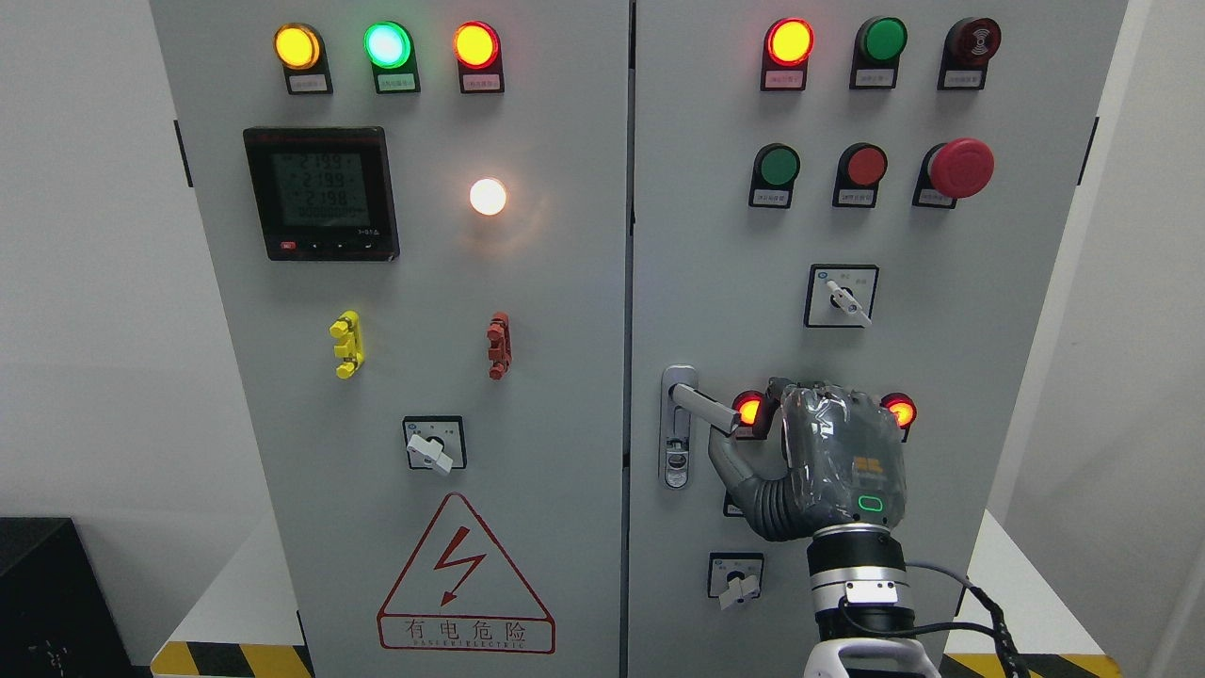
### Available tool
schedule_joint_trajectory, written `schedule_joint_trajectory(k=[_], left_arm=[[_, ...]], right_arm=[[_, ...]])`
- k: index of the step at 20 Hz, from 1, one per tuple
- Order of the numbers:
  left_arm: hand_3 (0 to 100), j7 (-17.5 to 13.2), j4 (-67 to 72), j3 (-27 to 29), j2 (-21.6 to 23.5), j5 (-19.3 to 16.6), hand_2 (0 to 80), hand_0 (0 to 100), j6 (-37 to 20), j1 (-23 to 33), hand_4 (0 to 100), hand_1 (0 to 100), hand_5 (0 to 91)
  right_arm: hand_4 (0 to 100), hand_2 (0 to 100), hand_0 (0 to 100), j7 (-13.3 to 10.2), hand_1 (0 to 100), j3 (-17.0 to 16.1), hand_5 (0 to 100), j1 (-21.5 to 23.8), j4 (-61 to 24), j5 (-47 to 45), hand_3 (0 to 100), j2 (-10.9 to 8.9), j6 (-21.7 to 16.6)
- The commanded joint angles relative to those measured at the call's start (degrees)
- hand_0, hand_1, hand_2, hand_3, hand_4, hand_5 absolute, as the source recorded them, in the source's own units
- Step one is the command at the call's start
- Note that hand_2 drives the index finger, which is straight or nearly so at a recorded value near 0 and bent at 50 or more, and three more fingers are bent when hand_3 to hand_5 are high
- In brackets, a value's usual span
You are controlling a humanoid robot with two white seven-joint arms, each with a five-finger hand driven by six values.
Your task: Release door handle
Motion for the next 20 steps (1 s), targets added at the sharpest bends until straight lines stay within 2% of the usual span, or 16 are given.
schedule_joint_trajectory(k=[1, 20], left_arm=[[11, 0.0, 0.0, 0.0, 0.0, 0.0, 4.4, 0, 0.1, 0.0, 0, 0, 0.0], [11, 0.0, 0.0, 0.0, 0.0, 0.0, 4.4, 0, 0.0, 0.0, 0, 0, 0.0]], right_arm=[[76, 68, 43, 0.0, 44, -0.3, 72, -0.4, -0.1, -1.0, 99, -0.09, 0.0], [75, 68, 42, 0.0, 44, -0.1, 72, 0.0, -0.4, -1.1, 99, 0.00, -0.3]])
